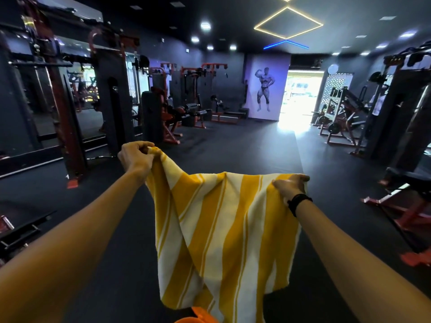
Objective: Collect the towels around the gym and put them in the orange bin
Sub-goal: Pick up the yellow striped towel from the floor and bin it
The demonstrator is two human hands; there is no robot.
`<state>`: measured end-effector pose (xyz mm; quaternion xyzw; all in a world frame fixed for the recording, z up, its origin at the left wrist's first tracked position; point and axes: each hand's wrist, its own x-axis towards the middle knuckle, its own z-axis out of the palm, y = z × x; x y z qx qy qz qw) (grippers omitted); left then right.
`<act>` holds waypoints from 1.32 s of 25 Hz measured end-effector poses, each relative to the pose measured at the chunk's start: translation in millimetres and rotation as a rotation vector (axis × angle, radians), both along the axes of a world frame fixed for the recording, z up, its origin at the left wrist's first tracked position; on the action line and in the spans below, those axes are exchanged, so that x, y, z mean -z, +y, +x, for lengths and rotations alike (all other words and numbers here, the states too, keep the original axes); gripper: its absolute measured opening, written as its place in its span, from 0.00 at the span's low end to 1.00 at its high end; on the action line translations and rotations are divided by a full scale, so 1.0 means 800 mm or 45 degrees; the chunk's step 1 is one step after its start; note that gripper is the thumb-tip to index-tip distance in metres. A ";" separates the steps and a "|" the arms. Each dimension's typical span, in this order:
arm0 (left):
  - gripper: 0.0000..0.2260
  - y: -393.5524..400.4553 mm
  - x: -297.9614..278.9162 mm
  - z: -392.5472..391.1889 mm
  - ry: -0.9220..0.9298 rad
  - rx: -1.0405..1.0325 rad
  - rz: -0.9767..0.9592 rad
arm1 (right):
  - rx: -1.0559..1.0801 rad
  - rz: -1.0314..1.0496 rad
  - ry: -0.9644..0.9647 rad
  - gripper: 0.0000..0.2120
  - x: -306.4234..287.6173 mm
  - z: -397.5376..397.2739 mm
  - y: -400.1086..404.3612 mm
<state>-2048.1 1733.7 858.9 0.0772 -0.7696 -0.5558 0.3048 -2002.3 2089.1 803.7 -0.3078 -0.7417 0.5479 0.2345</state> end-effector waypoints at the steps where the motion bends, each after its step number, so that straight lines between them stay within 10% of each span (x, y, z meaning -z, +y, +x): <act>1: 0.09 0.000 0.000 0.001 0.039 -0.043 -0.051 | 0.005 -0.007 0.022 0.36 0.002 0.003 0.004; 9: 0.13 -0.007 0.017 -0.027 -0.123 -0.027 0.519 | -0.389 -0.304 0.400 0.31 0.004 0.018 0.015; 14: 0.11 -0.020 0.023 -0.034 -0.041 -0.040 0.656 | -0.580 0.045 0.210 0.31 0.012 0.027 0.019; 16: 0.11 -0.025 0.028 -0.031 -0.069 0.035 0.488 | -0.416 0.015 0.374 0.24 0.007 0.024 0.017; 22: 0.07 -0.058 0.044 -0.029 -0.324 0.138 -1.142 | -0.228 0.643 0.202 0.04 0.015 0.026 0.001; 24: 0.06 -0.066 0.047 -0.031 -0.396 0.439 -1.157 | -0.358 0.684 0.208 0.02 0.019 0.023 0.003; 28: 0.07 -0.060 0.042 -0.004 -0.664 1.424 -0.386 | -0.861 0.605 0.142 0.04 0.007 0.024 0.012; 33: 0.08 -0.034 0.050 -0.018 -0.485 0.508 -0.783 | -0.163 0.904 -0.094 0.05 0.013 0.015 0.018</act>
